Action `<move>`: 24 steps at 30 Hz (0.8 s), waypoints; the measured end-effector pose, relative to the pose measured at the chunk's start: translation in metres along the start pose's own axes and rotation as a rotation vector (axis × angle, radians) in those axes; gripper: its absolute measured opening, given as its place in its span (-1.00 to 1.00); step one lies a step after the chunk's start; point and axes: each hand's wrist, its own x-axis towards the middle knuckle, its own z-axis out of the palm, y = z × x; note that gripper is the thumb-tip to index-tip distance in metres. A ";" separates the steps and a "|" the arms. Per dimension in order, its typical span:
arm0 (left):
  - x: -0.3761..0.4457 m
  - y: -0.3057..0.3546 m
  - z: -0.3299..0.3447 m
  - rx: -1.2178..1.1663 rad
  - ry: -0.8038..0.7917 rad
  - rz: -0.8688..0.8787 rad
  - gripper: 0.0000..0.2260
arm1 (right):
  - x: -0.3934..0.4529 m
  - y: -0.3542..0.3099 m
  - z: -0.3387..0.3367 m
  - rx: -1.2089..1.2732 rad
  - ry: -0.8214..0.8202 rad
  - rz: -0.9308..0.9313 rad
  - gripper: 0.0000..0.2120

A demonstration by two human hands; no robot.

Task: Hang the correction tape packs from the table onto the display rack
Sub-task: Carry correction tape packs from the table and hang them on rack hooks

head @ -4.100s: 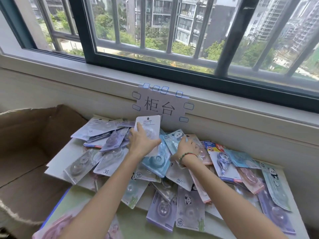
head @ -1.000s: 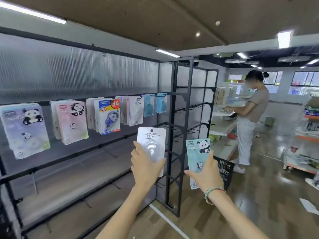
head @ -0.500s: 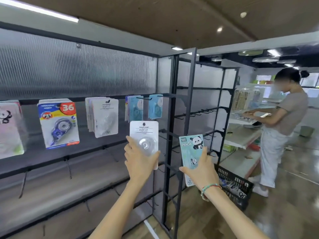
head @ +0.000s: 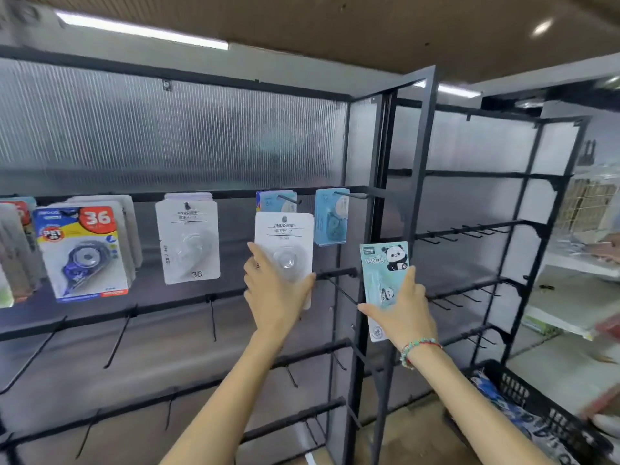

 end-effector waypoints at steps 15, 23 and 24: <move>0.063 0.007 0.065 0.086 0.065 0.066 0.11 | 0.118 -0.015 0.024 0.046 0.021 -0.114 0.14; 0.070 0.008 0.080 0.112 0.105 0.015 0.10 | 0.149 -0.017 0.021 0.070 0.038 -0.195 0.15; 0.070 0.008 0.082 0.122 0.112 0.006 0.10 | 0.152 -0.018 0.021 0.072 0.034 -0.211 0.15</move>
